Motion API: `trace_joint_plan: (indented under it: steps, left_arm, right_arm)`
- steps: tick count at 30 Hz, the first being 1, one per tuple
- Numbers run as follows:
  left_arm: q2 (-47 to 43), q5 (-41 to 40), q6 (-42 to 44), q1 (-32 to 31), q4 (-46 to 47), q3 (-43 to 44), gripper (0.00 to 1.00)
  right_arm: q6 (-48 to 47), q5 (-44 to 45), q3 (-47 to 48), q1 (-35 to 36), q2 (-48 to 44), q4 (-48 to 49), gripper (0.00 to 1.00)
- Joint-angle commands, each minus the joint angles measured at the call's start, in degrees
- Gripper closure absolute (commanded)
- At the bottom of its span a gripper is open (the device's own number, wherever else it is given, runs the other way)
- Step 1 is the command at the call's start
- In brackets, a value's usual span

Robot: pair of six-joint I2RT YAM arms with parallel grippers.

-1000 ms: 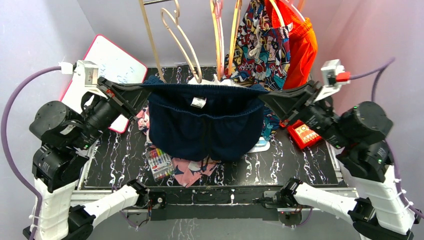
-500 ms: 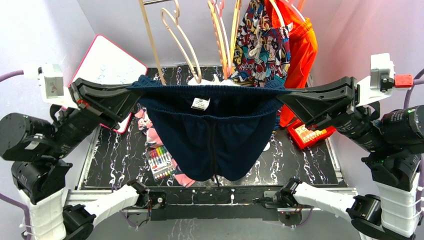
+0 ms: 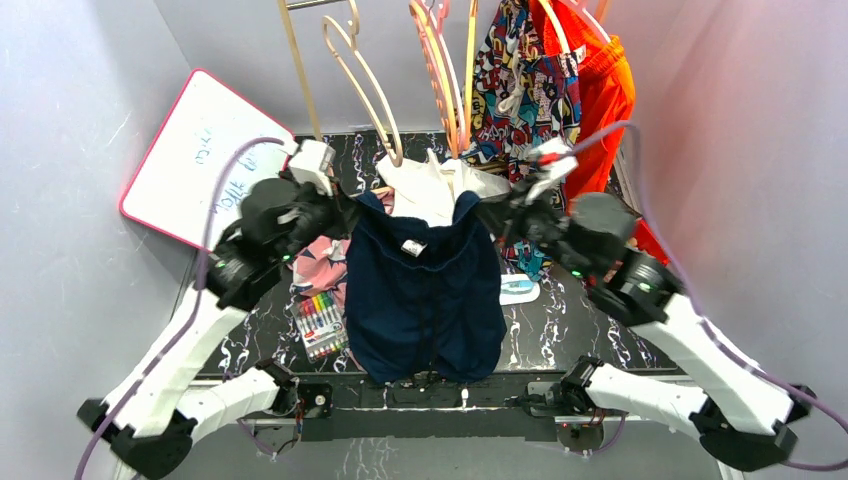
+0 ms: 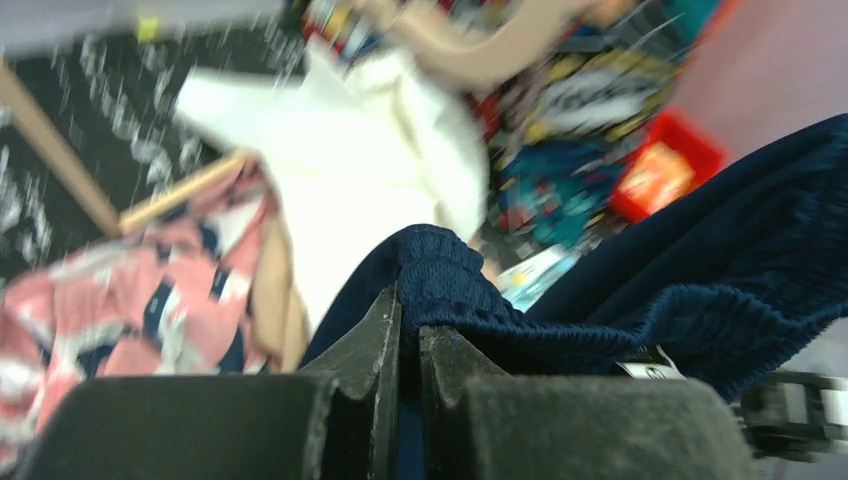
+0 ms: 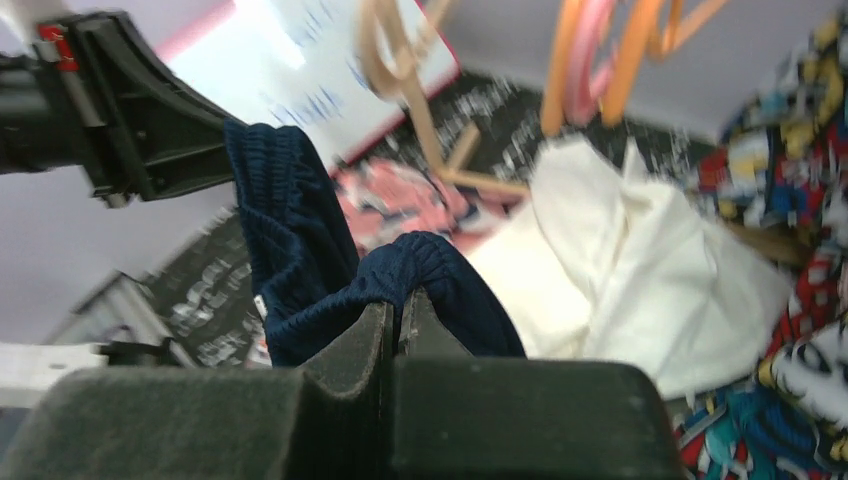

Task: Place the shorts on the hanger
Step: Adjust the shorts at the center of the board.

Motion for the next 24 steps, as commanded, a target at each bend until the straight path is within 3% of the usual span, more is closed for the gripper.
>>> trace_joint_plan:
  steps: [1, 8, 16, 24]
  left_arm:
    - [1.39, -11.99, 0.74, 0.49, 4.97, -6.05, 1.00]
    - [-1.99, -8.83, 4.19, 0.54, 2.43, 2.66, 1.00]
    - [-8.77, 11.97, 2.48, 0.52, 1.52, 14.23, 1.00]
    - [-11.31, 15.58, 1.35, 0.52, 1.06, 16.94, 1.00]
  right_arm:
    - [2.43, 10.62, -6.20, -0.40, 3.74, 11.49, 1.00]
    - [-3.05, 1.82, -2.40, -0.41, 1.41, 11.90, 1.00]
    - [-4.49, -15.89, 12.80, -0.40, -3.16, 3.42, 1.00]
    - [-6.55, -13.31, 17.61, -0.39, -5.52, 0.26, 1.00]
